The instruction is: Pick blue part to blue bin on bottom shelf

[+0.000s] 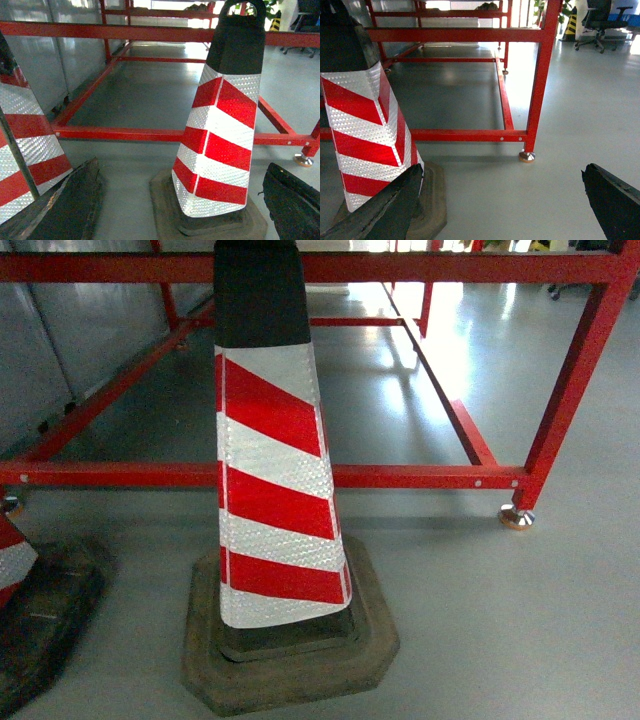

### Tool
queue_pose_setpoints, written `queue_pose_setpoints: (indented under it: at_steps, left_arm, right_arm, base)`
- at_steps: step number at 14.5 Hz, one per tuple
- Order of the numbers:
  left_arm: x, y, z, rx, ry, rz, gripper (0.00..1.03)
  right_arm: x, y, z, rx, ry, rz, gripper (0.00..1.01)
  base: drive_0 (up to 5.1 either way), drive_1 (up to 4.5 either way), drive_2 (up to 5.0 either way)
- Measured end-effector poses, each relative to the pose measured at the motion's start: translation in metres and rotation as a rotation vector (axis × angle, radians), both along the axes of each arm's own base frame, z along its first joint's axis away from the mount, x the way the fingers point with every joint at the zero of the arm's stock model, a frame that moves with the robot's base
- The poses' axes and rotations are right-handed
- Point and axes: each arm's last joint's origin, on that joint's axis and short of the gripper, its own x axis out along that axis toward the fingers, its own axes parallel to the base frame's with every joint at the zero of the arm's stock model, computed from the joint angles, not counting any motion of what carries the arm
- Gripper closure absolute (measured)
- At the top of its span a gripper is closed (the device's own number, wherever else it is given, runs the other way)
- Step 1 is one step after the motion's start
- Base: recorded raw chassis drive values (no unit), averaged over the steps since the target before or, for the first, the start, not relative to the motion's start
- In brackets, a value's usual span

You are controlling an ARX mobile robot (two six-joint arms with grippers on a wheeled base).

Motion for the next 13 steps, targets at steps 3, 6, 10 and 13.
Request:
queue_pose_setpoints:
  at_steps: [3, 6, 10, 13]
  left_arm:
    - [0.0000, 0.0000, 0.0000, 0.000, 0.000, 0.000, 0.05]
    - [0.0000, 0.0000, 0.0000, 0.000, 0.000, 0.000, 0.05]
    - [0.0000, 0.0000, 0.0000, 0.000, 0.000, 0.000, 0.05]
    - [0.0000, 0.0000, -0.0001, 0.000, 0.001, 0.000, 0.05]
  right_arm:
    - [0.0000, 0.0000, 0.0000, 0.000, 0.000, 0.000, 0.03]
    - [0.0000, 0.0000, 0.0000, 0.000, 0.000, 0.000, 0.03]
    - [0.0000, 0.0000, 0.0000, 0.000, 0.000, 0.000, 0.03]
    - [0.0000, 0.0000, -0.0002, 0.000, 0.002, 0.000, 0.03]
  base:
    - [0.0, 0.00, 0.0]
    - [0.0, 0.00, 0.0]
    - [0.0, 0.00, 0.0]
    - [0.0, 0.00, 0.0]
